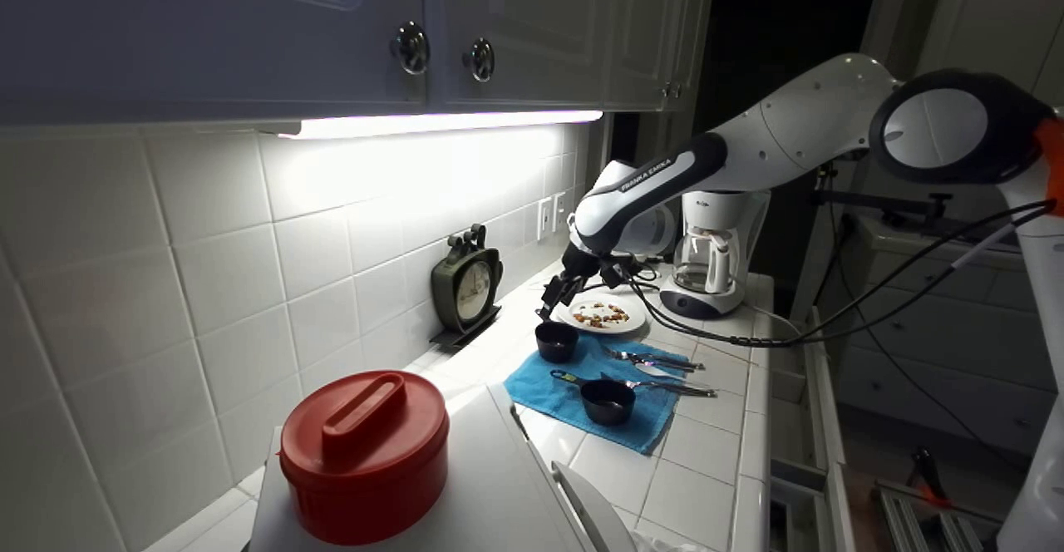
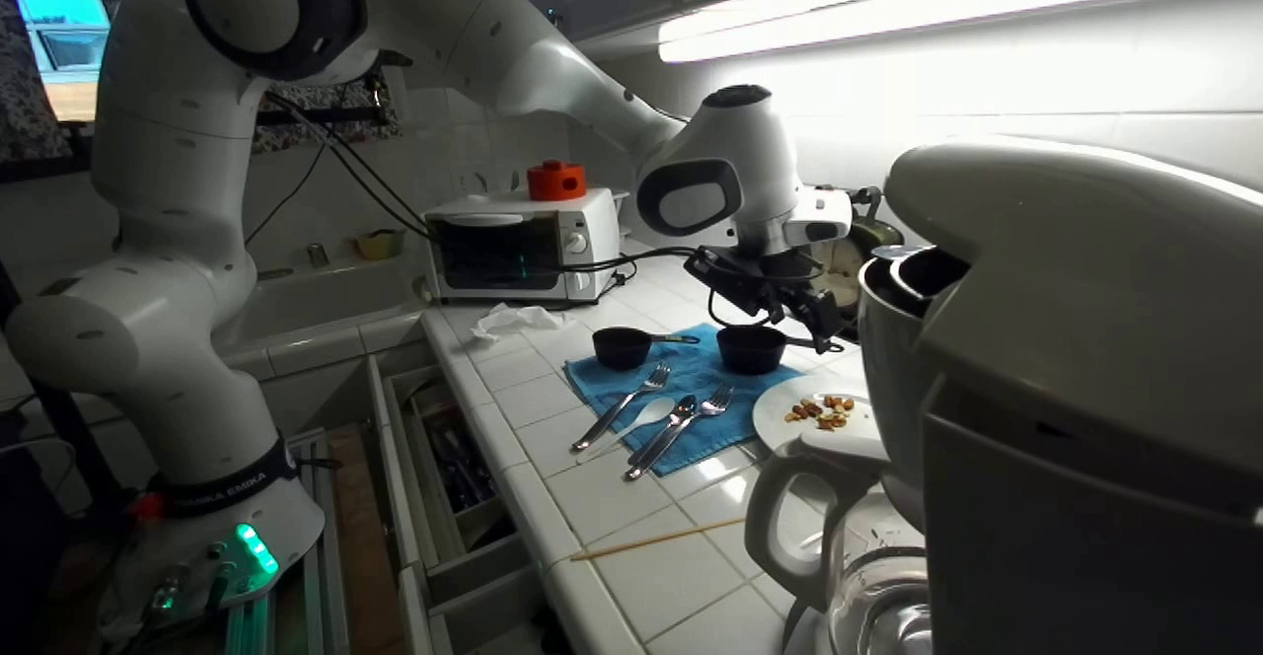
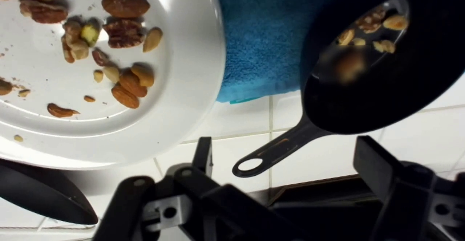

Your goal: Place some contents from the white plate in the measuring cup at the back then pour the contents from the cup onto the white plate.

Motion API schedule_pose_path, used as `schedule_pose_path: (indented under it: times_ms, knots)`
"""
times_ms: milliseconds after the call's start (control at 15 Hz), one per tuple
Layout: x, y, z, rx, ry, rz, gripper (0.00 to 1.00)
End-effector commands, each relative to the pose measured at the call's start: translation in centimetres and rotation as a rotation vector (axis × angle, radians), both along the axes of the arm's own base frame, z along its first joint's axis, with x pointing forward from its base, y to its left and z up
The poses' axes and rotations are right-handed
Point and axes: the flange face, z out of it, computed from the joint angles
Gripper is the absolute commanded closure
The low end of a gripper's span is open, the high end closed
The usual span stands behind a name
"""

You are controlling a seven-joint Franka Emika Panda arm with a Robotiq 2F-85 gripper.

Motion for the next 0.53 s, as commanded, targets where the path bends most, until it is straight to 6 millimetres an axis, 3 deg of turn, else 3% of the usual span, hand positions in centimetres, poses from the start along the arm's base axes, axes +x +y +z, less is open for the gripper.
schedule_pose_path:
  times_ms: [0,467]
  knots:
    - [1.7,-0.5,-0.5,0.047,-0.040,-0.091,0.00]
    - [3.3,0.2,-1.0,0.076,-0.040,-0.148,0.00]
